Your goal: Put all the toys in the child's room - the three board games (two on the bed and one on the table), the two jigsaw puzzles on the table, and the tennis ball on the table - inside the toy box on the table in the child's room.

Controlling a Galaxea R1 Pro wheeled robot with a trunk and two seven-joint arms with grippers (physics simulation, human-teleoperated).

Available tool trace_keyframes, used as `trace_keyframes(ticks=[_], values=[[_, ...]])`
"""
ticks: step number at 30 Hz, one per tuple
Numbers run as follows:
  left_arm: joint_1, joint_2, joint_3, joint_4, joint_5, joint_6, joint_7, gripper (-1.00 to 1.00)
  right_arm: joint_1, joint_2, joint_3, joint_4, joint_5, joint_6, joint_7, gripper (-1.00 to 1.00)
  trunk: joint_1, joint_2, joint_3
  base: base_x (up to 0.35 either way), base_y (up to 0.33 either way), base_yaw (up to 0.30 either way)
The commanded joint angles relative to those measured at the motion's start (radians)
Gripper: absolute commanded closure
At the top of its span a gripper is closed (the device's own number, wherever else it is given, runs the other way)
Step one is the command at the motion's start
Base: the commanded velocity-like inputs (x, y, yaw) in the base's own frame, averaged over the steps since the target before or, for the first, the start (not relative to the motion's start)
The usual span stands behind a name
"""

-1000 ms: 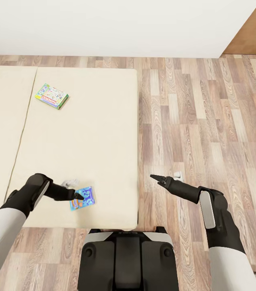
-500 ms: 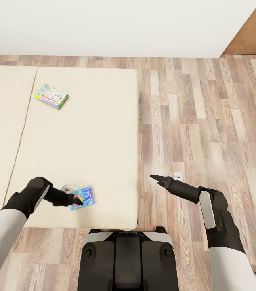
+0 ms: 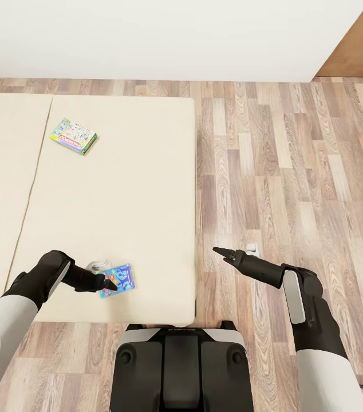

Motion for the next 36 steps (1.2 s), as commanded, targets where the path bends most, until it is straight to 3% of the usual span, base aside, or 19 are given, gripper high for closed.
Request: trace_keyframes(ticks=[1,36], values=[[0.0,0.001,-0.003,-0.001,-0.011,0.001,-0.01,-1.0,-0.001,0.001,-0.003,0.0,0.006,0.005,0.008,-1.0,0.001,-0.002,-0.001,0.0,0.0,0.0],[-0.004,-0.006,0.002,-0.001,-0.01,-0.014,0.009,-1.0,-0.001,0.001,-0.004,0.0,0.004,0.006,0.014,-1.0,0.001,-0.002,-0.001,0.0,0.0,0.0]])
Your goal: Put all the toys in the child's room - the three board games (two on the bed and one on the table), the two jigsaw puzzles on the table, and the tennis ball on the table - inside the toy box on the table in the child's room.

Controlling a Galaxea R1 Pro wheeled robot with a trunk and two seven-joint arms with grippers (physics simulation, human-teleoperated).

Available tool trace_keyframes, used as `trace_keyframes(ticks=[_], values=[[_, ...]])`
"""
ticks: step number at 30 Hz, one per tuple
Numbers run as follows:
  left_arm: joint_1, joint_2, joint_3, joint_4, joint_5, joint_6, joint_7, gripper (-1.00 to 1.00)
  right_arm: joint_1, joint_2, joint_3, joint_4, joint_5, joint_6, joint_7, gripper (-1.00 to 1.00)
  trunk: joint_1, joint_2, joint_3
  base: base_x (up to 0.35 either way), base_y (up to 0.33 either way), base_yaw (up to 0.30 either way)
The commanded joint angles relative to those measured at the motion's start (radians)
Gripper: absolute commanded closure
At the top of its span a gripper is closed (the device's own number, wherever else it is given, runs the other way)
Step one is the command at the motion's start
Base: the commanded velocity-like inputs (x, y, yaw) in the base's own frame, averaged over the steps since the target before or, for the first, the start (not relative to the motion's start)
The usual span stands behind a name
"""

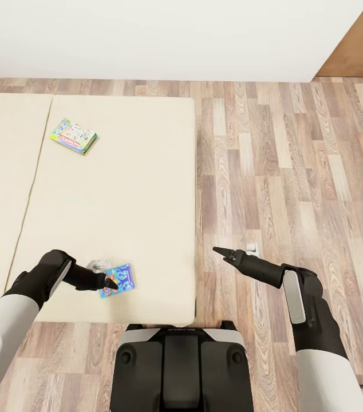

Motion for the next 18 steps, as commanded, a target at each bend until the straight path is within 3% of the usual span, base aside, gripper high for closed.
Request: trace_keyframes(ticks=[1,18], values=[[-0.001,0.001,-0.002,-0.001,-0.01,0.0,-0.01,-1.0,-0.001,0.001,-0.003,0.0,0.006,0.004,0.008,-1.0,0.001,-0.002,-0.001,0.0,0.0,0.0],[-0.002,0.002,0.005,-0.007,-0.002,-0.015,-0.023,-1.0,0.0,0.001,-0.003,0.0,0.006,0.005,0.007,-1.0,0.001,-0.002,-0.001,0.0,0.0,0.0]])
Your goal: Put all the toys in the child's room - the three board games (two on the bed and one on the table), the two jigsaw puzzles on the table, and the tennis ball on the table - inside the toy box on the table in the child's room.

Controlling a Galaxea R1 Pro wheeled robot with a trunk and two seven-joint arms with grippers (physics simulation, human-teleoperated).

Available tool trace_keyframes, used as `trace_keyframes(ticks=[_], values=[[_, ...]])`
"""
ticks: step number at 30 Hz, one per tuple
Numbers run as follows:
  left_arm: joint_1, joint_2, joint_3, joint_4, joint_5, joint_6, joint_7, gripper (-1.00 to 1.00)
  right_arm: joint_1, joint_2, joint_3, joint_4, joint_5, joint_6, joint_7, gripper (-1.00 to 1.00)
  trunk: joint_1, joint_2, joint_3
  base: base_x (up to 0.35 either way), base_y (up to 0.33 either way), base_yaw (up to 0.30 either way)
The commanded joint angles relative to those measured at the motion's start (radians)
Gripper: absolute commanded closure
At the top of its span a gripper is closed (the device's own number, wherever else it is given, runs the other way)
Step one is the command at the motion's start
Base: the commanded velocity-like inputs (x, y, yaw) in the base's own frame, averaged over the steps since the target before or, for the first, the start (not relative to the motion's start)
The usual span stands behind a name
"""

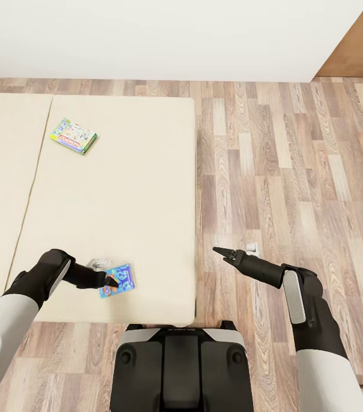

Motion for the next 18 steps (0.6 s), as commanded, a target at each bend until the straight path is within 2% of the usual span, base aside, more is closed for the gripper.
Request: trace_keyframes(ticks=[1,18], values=[[0.0,0.001,-0.002,-0.002,-0.009,0.001,-0.01,-1.0,-0.001,0.001,-0.003,0.0,0.006,0.004,0.008,-1.0,0.001,-0.002,-0.001,0.0,0.0,0.0],[-0.001,0.001,-0.001,-0.01,-0.005,-0.002,-0.013,-1.0,0.001,0.001,-0.003,0.0,0.006,0.004,0.007,-1.0,0.001,-0.002,-0.001,0.0,0.0,0.0]])
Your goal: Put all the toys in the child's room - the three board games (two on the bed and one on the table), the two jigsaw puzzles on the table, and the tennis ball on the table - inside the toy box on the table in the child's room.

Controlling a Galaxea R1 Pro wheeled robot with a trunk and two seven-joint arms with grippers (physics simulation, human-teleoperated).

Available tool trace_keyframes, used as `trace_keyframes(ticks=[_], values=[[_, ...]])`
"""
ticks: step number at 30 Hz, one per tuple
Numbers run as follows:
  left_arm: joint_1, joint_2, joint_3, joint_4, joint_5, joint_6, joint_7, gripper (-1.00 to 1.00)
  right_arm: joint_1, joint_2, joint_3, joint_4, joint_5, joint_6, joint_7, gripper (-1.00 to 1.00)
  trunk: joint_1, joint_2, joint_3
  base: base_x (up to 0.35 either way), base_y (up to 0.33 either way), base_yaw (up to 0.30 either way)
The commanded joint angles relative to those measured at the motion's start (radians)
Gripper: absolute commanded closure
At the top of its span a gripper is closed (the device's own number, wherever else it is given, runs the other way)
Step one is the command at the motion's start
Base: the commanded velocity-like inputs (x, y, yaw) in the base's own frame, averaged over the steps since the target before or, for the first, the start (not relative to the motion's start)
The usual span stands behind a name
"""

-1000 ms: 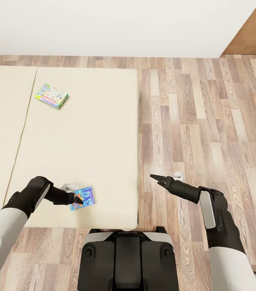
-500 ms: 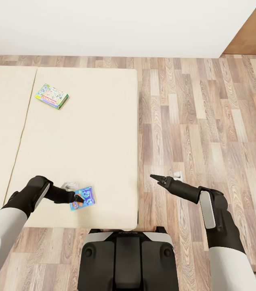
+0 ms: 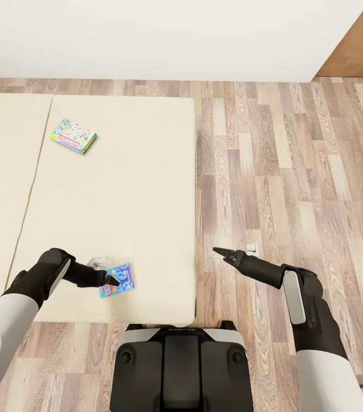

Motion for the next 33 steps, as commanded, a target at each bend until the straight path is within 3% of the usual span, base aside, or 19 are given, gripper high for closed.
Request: trace_keyframes(ticks=[1,7,19,33], values=[[-0.001,0.001,-0.003,-0.001,-0.009,0.001,-0.009,-1.0,0.0,0.001,-0.003,0.0,0.007,0.004,0.008,-1.0,0.001,-0.002,-0.001,0.0,0.0,0.0],[-0.001,0.001,0.003,-0.006,-0.007,0.001,-0.011,-1.0,0.002,0.001,-0.003,0.0,0.008,0.004,0.008,-1.0,0.001,-0.002,-0.001,0.0,0.0,0.0],[-0.001,-0.004,0.066,-0.05,-0.006,0.002,-0.011,-1.0,0.003,0.002,-0.002,0.0,0.008,0.004,0.005,-1.0,0.001,-0.002,-0.001,0.0,0.0,0.0],[-0.001,-0.018,0.08,-0.056,-0.011,0.002,-0.007,-1.0,0.006,0.002,-0.002,0.001,0.008,0.004,0.006,-1.0,0.001,-0.002,-0.001,0.0,0.0,0.0]])
